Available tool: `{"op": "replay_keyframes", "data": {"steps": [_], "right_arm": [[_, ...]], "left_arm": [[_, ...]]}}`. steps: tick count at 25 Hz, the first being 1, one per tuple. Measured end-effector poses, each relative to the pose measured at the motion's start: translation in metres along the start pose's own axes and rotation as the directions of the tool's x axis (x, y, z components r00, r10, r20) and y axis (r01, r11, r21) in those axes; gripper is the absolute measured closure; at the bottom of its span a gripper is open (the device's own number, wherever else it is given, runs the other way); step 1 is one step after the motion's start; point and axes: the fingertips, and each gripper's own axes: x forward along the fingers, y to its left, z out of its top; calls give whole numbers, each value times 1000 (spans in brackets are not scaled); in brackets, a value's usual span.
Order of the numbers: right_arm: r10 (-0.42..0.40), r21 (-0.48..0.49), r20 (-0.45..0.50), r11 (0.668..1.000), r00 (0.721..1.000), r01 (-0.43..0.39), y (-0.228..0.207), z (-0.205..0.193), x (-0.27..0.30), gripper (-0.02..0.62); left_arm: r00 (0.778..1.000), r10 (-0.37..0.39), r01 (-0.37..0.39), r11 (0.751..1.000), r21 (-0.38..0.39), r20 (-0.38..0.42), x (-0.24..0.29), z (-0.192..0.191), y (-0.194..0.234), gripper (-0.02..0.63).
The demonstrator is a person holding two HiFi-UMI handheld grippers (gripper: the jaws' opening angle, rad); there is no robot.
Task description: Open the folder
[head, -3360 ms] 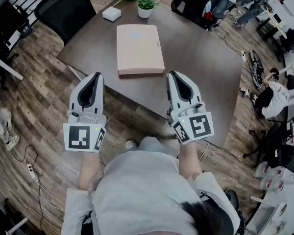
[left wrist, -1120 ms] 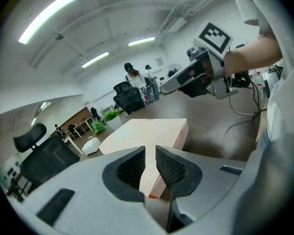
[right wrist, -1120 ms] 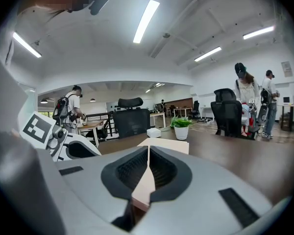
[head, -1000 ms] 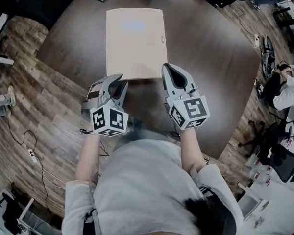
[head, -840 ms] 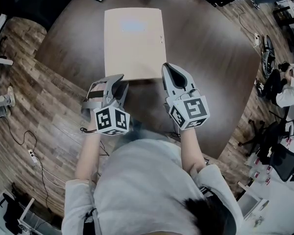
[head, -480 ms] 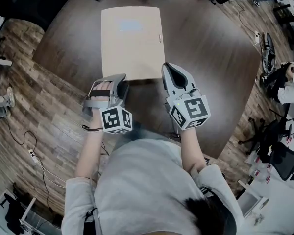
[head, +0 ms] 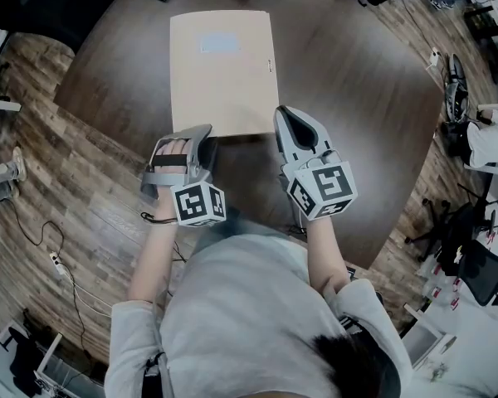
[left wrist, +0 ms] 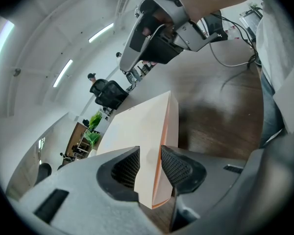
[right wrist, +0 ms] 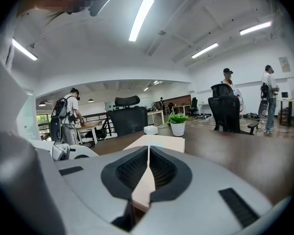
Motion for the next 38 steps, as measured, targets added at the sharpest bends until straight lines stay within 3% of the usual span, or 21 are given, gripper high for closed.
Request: {"op": "replay_keyframes", "data": {"steps": [6,13,17,23,26,30,38], "right_arm": [[0,3,3,1000,1000,0,-1,-1,-1,580],[2,6,2,1000,1000,-2,-2,-3,-1,580],[0,6,2,1000,1000,0,-4,-4,-3,580],[-17,11,8,1000,1000,17,-11,-3,-9,580],[-27,16,12,1000,1000,27,-15,-2,-12,580],[-32,19,16,999,999,32,-21,-2,-16,580],[-22,16,28,1000,999,22,-14,5,-18,580]], "left_arm": [[999,36,-35,999,18,-13,1,0,1,497],[987,162,-161,983,83,-8,0,2,2,497],[975,224,-223,972,73,-9,0,4,8,495],[976,216,-216,976,12,-9,0,3,7,497],[979,202,-202,979,-25,-3,0,5,5,549],[979,201,-198,974,-105,16,-3,8,9,557],[968,245,-216,923,-318,52,-27,3,28,569]]}}
